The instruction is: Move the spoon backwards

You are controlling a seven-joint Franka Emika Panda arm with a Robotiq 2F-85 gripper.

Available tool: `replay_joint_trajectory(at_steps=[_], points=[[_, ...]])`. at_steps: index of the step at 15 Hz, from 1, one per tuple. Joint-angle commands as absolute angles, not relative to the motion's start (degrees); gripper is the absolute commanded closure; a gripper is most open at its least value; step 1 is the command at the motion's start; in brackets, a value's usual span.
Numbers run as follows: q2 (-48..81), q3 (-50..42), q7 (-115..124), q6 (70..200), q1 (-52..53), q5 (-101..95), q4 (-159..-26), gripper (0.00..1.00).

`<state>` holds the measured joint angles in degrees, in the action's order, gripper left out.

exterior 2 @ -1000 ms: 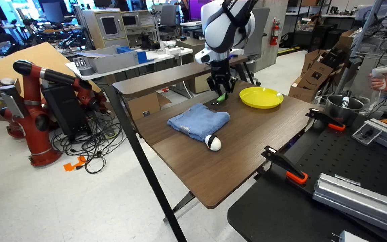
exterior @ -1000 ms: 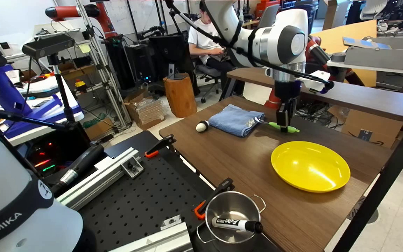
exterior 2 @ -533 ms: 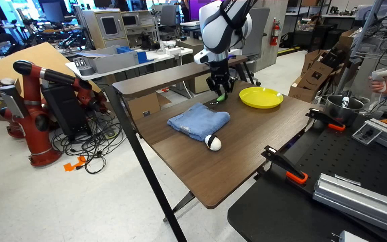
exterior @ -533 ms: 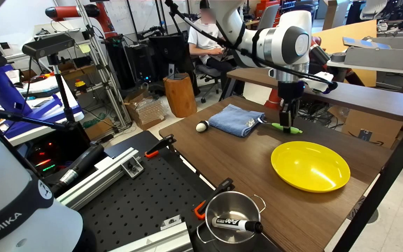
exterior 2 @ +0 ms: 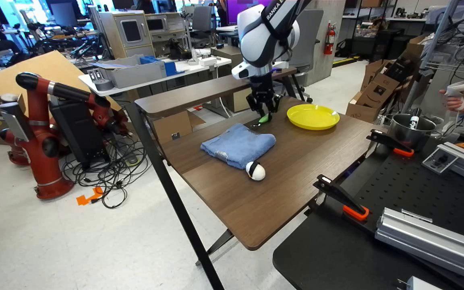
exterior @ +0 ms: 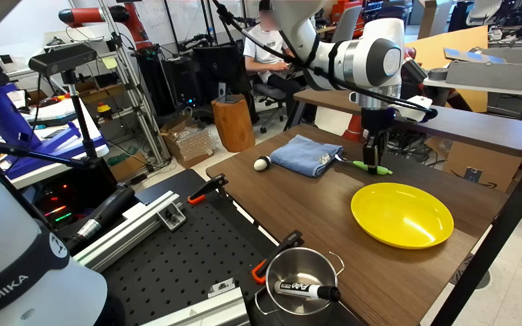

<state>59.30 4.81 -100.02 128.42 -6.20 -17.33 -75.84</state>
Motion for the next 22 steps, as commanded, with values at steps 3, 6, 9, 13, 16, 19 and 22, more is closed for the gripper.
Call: replay_joint_trajectory(at_steps=[3, 6, 9, 13, 16, 19, 22], points=[[61.5, 4.2, -101.9, 124.2, -5.2, -16.0, -71.8, 0.38], [61.4, 4.2, -102.0, 124.2, -5.1, -16.1, -71.8, 0.17], [60.9, 4.4, -102.1, 124.9, -5.3, -16.0, -72.7, 0.0], [58.8, 4.3, -101.3, 126.4, -5.2, -16.2, -75.7, 0.0], [57.1, 4.4, -101.0, 127.5, -5.1, -16.4, -78.1, 0.0], [55.7, 4.4, -100.7, 128.2, -4.6, -16.8, -80.5, 0.0], [54.4, 4.4, -100.6, 129.1, -4.1, -17.1, -83.4, 0.0]])
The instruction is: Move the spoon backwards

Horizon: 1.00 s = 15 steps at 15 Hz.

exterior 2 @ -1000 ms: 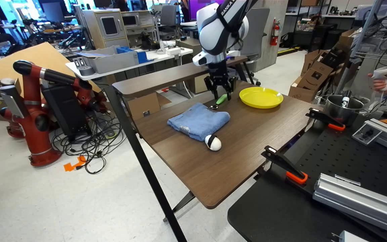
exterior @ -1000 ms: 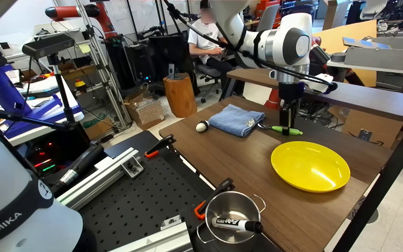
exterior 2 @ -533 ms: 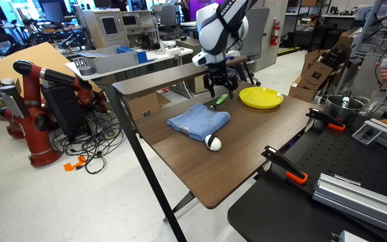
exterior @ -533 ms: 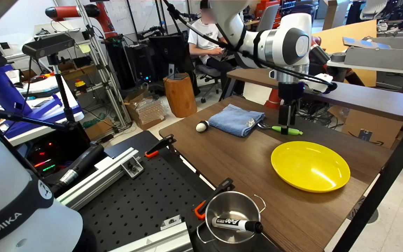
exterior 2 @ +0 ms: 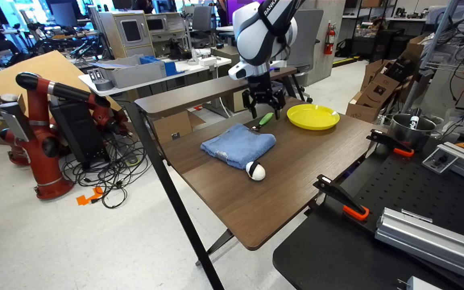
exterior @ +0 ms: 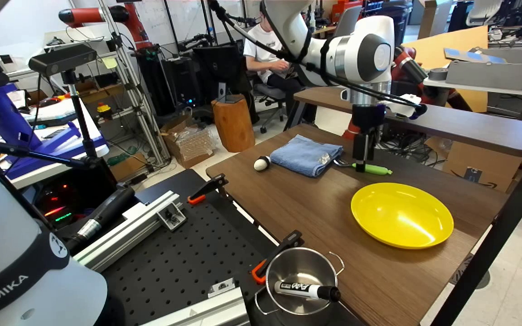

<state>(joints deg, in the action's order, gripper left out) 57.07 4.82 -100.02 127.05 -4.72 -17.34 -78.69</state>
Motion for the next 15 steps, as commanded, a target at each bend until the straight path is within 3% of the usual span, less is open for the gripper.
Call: replay_joint_trajectory(at_steps=[1, 15], points=[[54.2, 4.4, -100.5, 129.4, -4.0, -17.2, -84.1, 0.0], [37.1, 4.1, -95.9, 140.7, -2.8, -18.4, -108.2, 0.0]])
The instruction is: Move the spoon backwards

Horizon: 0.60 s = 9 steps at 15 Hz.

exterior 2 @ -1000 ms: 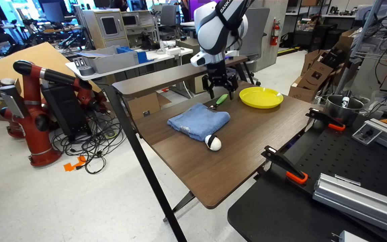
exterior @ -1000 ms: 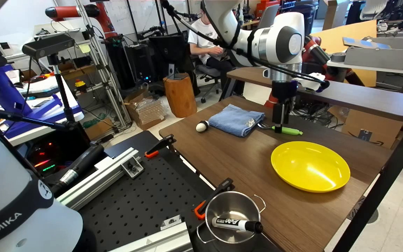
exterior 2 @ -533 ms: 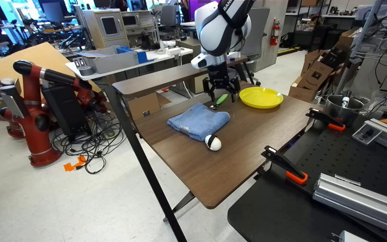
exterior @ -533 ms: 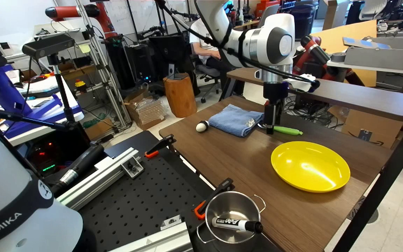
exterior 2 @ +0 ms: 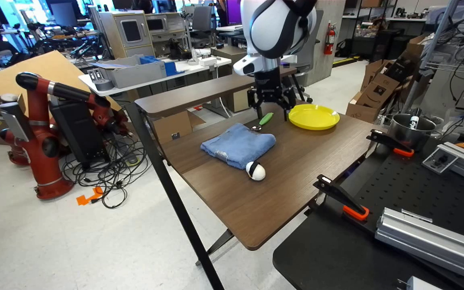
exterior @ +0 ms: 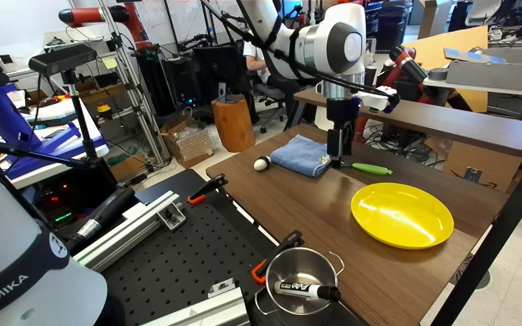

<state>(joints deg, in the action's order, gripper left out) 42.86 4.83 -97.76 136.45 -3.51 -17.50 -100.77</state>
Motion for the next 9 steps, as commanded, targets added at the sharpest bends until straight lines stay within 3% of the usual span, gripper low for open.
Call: replay_joint_trajectory(at_steps=[1, 3, 4, 9], points=[[35.8, 4.1, -95.6, 141.6, -2.8, -18.4, -109.8, 0.0], [32.8, 4.0, -95.2, 143.3, -2.4, -19.2, -113.8, 0.0], [36.2, 4.6, -96.5, 139.7, -2.9, -17.6, -108.7, 0.0], [35.8, 4.5, -96.4, 139.8, -2.9, -17.5, -109.4, 0.0]])
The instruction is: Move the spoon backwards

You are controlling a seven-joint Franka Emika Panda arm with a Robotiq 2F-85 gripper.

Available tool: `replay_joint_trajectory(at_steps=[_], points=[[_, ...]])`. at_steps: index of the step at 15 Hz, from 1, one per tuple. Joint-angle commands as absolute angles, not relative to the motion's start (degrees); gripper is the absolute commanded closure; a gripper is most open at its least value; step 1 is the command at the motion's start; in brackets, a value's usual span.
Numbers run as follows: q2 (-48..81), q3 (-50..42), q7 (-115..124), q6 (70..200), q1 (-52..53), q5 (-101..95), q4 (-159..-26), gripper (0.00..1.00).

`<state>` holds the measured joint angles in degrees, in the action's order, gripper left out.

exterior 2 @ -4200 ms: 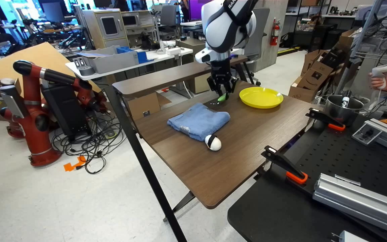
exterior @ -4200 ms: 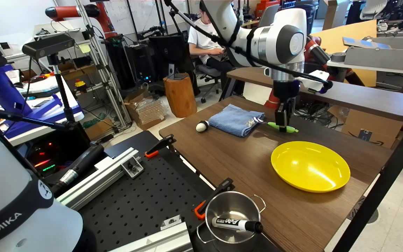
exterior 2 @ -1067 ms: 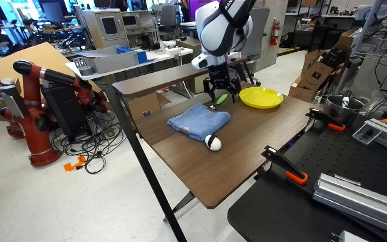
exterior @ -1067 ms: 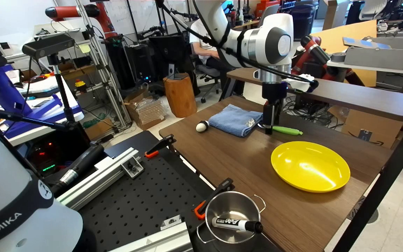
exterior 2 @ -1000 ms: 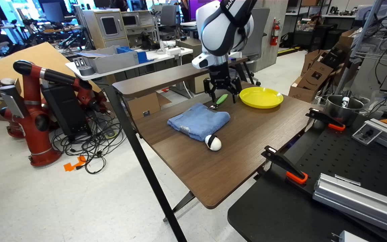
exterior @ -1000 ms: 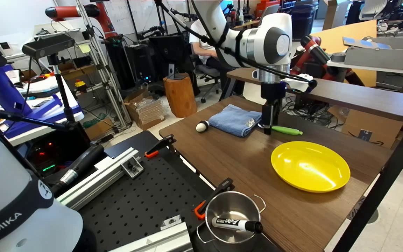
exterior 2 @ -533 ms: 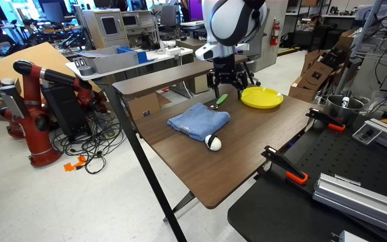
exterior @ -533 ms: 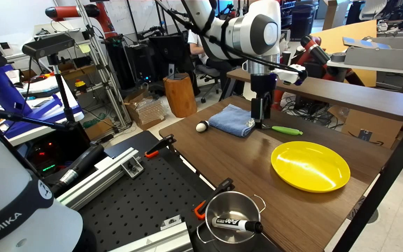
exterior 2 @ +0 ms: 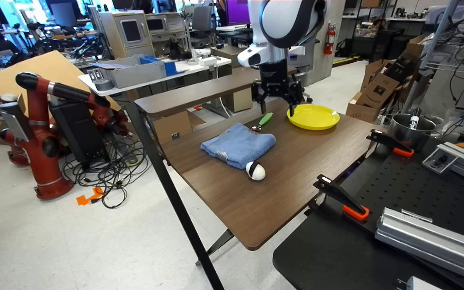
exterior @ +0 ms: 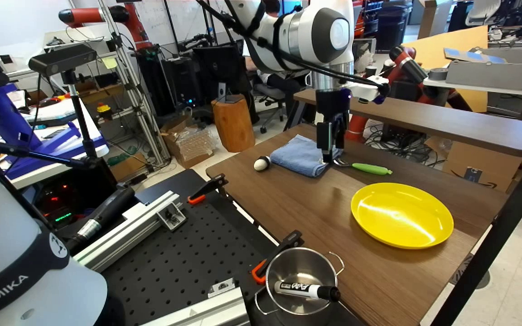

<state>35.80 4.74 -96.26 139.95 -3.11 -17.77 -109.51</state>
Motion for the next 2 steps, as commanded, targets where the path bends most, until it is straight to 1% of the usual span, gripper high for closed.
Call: replay_joint_trajectory(at_steps=[1, 2], points=[[35.8, 4.5, -96.4, 139.8, -2.9, -17.5, -109.4, 0.0], [35.9, 4.5, -96.4, 139.8, -2.9, -17.5, -109.3, 0.0]])
